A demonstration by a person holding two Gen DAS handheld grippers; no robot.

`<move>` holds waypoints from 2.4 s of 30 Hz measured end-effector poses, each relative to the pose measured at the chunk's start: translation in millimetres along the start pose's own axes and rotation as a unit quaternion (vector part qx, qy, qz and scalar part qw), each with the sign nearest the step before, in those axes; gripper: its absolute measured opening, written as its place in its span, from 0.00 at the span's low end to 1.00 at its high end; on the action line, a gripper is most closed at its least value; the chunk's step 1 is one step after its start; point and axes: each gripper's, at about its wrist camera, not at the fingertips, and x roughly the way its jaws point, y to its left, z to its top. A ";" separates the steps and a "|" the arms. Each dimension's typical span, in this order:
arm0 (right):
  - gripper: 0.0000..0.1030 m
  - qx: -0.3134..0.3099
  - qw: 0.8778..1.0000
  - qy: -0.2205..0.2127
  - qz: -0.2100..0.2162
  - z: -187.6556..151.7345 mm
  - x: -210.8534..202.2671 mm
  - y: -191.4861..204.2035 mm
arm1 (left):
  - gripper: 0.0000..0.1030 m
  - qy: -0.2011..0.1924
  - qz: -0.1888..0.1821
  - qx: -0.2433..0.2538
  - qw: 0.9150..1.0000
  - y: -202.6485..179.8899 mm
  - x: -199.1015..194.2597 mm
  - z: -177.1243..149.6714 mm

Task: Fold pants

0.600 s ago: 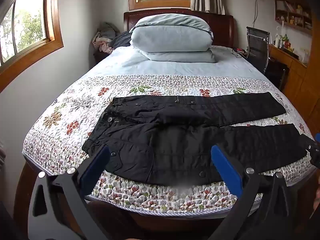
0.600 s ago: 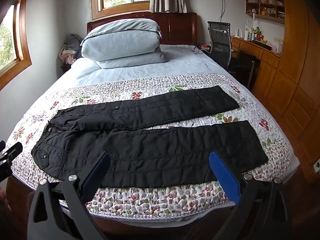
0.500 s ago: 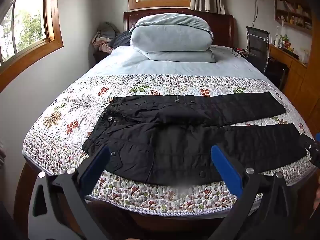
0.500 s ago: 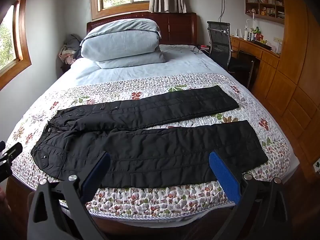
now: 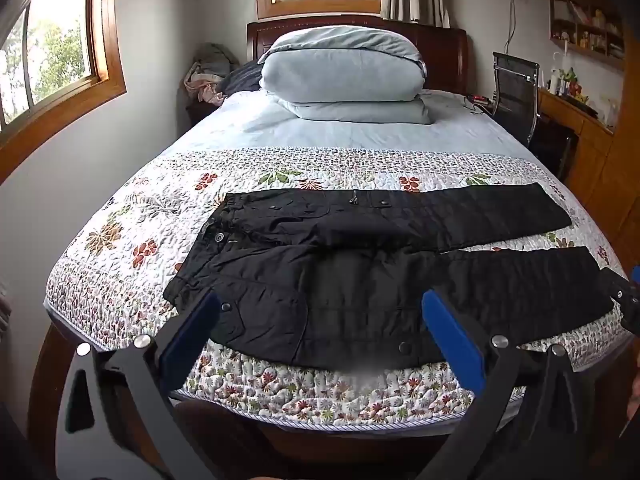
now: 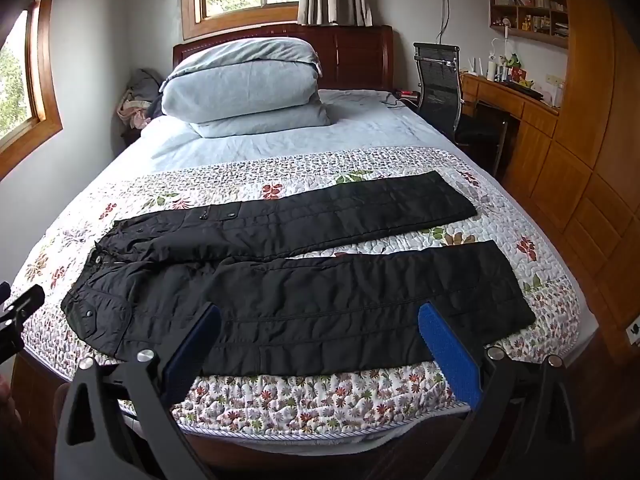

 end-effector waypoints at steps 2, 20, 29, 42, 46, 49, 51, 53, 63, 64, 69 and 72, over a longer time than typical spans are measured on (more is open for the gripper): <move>0.97 0.000 1.000 0.000 0.000 -0.2 -0.2 0.0 | 0.98 0.000 -0.001 0.000 1.000 2.1 -0.1 -2.8; 0.97 -0.003 1.000 0.001 0.001 -0.8 0.1 0.3 | 0.98 0.007 -0.004 0.001 1.000 0.9 4.6 -3.0; 0.97 -0.002 1.000 0.001 0.002 0.1 3.2 3.9 | 0.98 0.007 -0.005 0.002 1.000 1.4 3.9 -1.5; 0.97 -0.002 1.000 0.001 0.002 -0.3 2.5 1.9 | 0.98 0.009 -0.004 0.004 1.000 1.3 4.4 -0.9; 0.97 -0.001 1.000 0.002 0.002 -1.5 4.0 5.0 | 0.98 0.010 -0.004 0.005 1.000 0.5 5.0 -0.7; 0.97 -0.001 1.000 0.004 0.002 -1.8 4.5 5.8 | 0.98 0.011 -0.003 0.005 1.000 0.0 5.6 -1.2; 0.97 -0.001 1.000 0.005 0.002 -2.7 6.7 4.9 | 0.98 0.011 -0.002 0.005 1.000 -0.1 5.8 -1.0; 0.97 -0.001 1.000 0.006 0.003 -3.5 7.3 5.4 | 0.98 0.012 -0.002 0.005 1.000 -0.7 6.9 -0.4; 0.97 0.007 1.000 0.016 0.009 -4.6 17.4 -1.4 | 0.98 0.020 0.003 0.007 1.000 -4.8 12.0 1.4; 0.97 0.008 1.000 0.016 0.009 -4.3 17.7 -2.7 | 0.98 0.020 0.003 0.008 1.000 -5.0 12.8 1.6; 0.97 0.011 1.000 0.018 0.008 -3.8 19.5 -6.0 | 0.98 0.022 -0.001 0.012 1.000 -8.3 16.2 2.6; 0.97 0.011 1.000 0.019 0.008 -3.6 20.8 -6.5 | 0.98 0.024 -0.002 0.011 1.000 -8.0 18.3 2.9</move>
